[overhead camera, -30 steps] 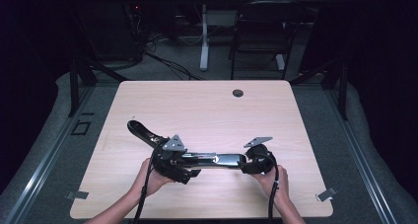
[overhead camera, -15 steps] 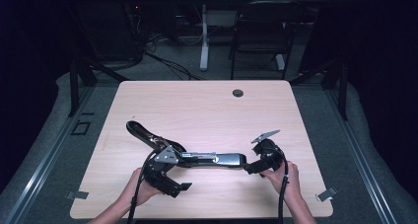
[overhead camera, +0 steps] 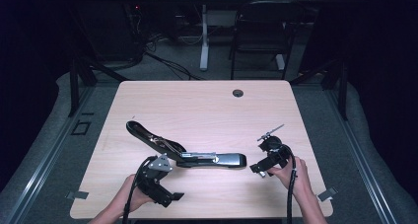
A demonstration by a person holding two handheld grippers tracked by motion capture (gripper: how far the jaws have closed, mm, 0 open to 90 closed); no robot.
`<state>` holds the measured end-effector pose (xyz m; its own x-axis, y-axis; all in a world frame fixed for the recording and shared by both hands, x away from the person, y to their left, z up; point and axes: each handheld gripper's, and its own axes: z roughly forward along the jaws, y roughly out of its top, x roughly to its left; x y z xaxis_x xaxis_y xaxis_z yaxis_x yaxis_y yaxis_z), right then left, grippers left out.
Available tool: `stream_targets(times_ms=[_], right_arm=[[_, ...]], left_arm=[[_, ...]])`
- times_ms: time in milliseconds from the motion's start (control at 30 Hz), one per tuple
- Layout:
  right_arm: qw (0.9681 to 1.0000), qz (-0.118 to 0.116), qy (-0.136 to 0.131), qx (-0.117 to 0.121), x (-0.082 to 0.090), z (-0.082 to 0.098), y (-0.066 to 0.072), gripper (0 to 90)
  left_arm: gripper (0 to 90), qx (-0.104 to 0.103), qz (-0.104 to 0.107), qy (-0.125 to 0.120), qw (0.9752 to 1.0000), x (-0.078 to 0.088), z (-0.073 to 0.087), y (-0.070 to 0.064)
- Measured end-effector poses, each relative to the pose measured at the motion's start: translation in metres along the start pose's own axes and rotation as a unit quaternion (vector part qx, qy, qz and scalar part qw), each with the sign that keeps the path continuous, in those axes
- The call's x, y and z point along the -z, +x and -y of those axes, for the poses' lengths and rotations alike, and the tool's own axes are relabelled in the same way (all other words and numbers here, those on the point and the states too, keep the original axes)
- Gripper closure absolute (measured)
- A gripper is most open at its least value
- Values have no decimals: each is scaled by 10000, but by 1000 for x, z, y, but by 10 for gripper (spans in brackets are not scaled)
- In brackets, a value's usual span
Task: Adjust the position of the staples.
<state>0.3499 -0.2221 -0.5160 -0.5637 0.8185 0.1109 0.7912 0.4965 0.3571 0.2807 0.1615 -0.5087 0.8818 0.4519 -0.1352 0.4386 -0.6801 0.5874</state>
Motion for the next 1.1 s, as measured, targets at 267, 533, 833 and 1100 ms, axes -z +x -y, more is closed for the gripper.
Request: stream_targets(times_ms=[267,533,833,1100], right_arm=[[9989,137,432,126,-8,-2,5,468],[9955,367,828,295,-9,-7,8,678],[9920,442,1134,343,-18,-11,12,723],[9887,497,1354,396,-24,-14,11,729]], left_arm=[[20,109,-249,244,9993,5,22,8],[13,172,-273,420,9986,9,31,10],[13,274,-360,448,9980,19,45,14],[12,359,-421,399,9977,25,50,19]])
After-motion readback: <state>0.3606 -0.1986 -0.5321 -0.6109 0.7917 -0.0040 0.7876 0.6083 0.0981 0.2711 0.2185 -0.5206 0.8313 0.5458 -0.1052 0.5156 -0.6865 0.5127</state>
